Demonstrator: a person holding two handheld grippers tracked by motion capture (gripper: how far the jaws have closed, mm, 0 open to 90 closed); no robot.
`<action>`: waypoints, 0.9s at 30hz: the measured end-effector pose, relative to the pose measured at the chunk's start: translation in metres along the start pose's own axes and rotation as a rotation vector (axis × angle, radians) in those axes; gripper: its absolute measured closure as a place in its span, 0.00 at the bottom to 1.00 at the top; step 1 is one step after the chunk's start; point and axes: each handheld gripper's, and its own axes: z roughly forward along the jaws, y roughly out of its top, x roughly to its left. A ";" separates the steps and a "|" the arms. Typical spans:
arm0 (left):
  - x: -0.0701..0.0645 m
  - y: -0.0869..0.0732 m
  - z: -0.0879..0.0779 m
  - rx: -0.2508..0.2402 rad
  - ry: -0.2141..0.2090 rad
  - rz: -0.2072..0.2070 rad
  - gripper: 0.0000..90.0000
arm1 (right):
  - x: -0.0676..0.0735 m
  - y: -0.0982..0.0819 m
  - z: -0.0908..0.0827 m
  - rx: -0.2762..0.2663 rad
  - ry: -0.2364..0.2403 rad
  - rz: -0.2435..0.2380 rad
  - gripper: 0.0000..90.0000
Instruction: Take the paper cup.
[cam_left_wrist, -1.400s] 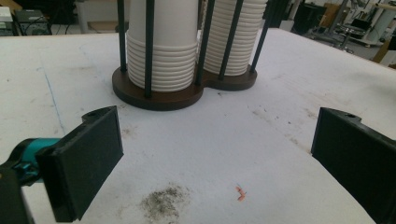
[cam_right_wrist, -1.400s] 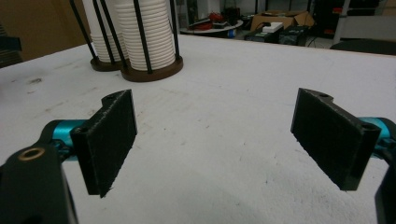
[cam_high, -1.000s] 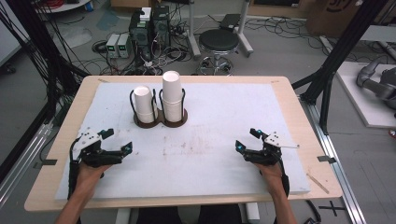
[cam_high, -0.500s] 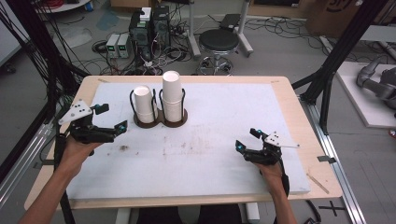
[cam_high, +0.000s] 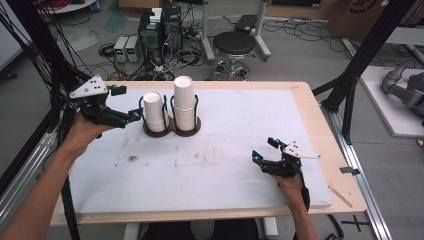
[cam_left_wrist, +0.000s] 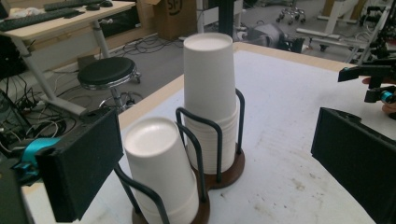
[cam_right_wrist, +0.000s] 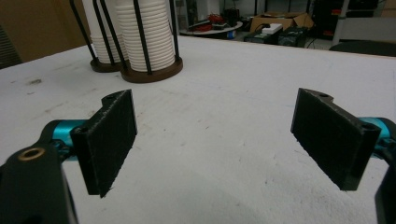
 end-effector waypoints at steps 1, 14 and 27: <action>0.001 0.003 0.001 0.003 -0.005 0.008 0.02 | 0.000 0.000 0.000 -0.001 -0.001 0.000 0.16; 0.012 0.053 0.030 0.146 -0.124 0.086 0.02 | 0.000 0.000 0.000 0.004 0.003 0.006 0.16; 0.019 0.087 0.074 0.302 -0.207 0.139 0.02 | -0.001 0.000 0.001 0.004 0.004 0.005 0.16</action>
